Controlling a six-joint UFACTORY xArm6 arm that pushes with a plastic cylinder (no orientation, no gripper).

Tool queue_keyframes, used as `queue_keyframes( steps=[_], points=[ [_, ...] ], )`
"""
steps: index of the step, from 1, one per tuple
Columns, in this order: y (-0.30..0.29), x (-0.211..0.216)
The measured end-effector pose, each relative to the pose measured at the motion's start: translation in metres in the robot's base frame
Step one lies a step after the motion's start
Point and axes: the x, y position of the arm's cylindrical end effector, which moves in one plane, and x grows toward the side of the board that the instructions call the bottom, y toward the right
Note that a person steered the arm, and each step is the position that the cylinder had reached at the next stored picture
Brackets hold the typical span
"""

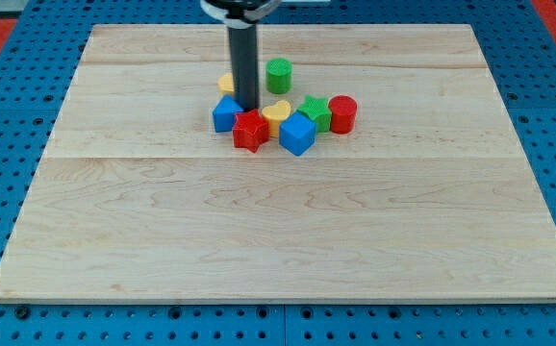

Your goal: Separate the blue triangle from the group of blocks

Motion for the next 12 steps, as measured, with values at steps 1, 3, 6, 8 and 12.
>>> queue_keyframes(
  steps=[1,3,6,8,12],
  points=[
    [-0.035,0.000],
    [-0.036,0.046],
    [-0.011,0.124],
    [-0.030,0.129],
    [0.005,0.140]
  ],
)
